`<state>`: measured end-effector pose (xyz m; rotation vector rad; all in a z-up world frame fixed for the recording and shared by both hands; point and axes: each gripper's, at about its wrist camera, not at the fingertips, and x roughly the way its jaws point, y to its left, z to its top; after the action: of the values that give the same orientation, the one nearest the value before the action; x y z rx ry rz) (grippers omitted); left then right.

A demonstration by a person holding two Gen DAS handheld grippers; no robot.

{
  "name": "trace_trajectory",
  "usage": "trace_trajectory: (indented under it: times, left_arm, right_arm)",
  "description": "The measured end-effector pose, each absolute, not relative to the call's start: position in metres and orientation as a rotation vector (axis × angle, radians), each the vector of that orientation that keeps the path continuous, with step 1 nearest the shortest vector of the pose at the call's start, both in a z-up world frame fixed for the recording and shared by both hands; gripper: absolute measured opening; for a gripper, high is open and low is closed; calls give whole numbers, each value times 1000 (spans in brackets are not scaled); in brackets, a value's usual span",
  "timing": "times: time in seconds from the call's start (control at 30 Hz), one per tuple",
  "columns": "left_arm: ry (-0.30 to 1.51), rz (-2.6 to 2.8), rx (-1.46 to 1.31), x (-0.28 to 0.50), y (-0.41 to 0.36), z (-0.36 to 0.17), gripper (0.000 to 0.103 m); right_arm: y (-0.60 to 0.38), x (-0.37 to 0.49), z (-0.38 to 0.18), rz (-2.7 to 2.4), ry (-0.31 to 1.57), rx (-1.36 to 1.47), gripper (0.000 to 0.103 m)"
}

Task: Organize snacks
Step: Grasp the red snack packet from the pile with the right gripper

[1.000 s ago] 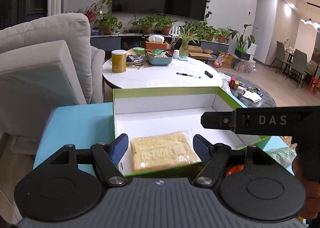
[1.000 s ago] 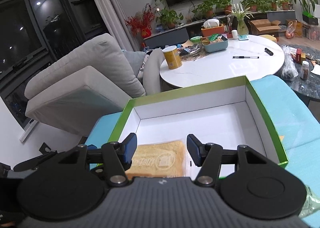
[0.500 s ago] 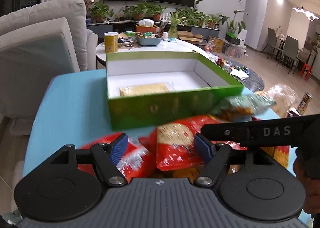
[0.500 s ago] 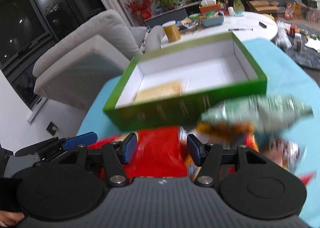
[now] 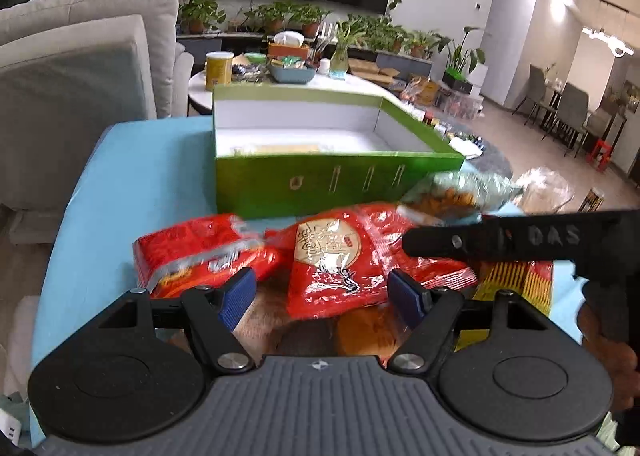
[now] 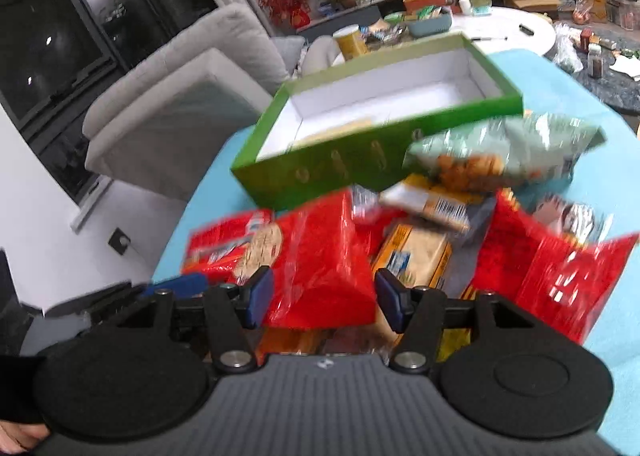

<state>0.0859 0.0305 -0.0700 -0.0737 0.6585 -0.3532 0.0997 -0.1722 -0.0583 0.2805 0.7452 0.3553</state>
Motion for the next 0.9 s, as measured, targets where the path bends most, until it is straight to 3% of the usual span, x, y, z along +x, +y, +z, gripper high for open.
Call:
trace_trajectory:
  times: [0.53,0.6,0.77,0.9]
  left_arm:
    - [759,-471,-101,143,9,-90,71]
    - [773,-480,-121,149,11,-97,77]
    - [792,-479,-167,157,15,-103,77]
    - [760,-460,-148,149,11,-96,69]
  right_arm:
    - [-166,155,-82,422,906,346,68]
    - [-163,156,-82,436,906,331,68]
    - [-155,158,-81,437,908,288,68]
    - [-152,154,-79,435,873,253,57]
